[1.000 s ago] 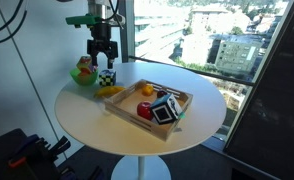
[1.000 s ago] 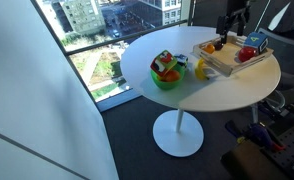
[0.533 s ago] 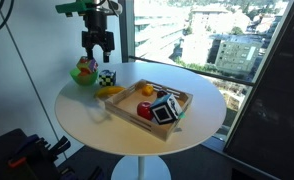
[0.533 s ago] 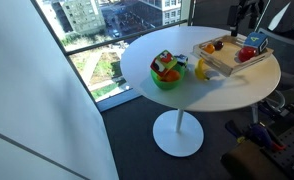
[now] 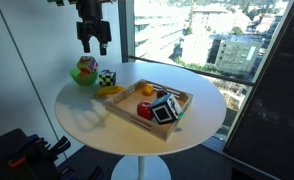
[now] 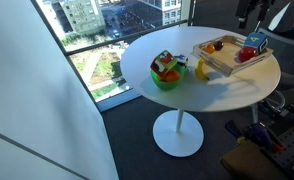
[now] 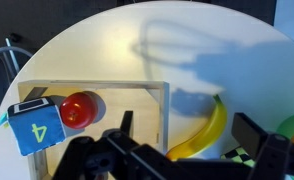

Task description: Remove the plushy cube with letter A from the crate and put it on the table

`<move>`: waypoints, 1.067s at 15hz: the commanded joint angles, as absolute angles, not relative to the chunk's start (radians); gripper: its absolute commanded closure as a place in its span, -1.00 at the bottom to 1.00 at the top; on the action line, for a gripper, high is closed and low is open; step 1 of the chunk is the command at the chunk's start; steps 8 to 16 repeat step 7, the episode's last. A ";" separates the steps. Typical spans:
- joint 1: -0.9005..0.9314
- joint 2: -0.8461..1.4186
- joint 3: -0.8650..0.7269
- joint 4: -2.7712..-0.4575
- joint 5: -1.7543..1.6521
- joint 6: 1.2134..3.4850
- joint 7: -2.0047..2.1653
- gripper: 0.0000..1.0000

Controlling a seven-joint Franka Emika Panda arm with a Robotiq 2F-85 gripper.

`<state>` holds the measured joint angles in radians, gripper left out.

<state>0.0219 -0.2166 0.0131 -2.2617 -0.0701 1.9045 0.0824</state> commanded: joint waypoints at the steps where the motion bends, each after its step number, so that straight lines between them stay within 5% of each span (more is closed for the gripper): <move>1: 0.012 -0.266 0.003 -2.297 -0.045 1.934 0.060 -1.00; 16: 0.015 -0.239 0.010 -2.278 -0.059 1.923 0.080 -1.00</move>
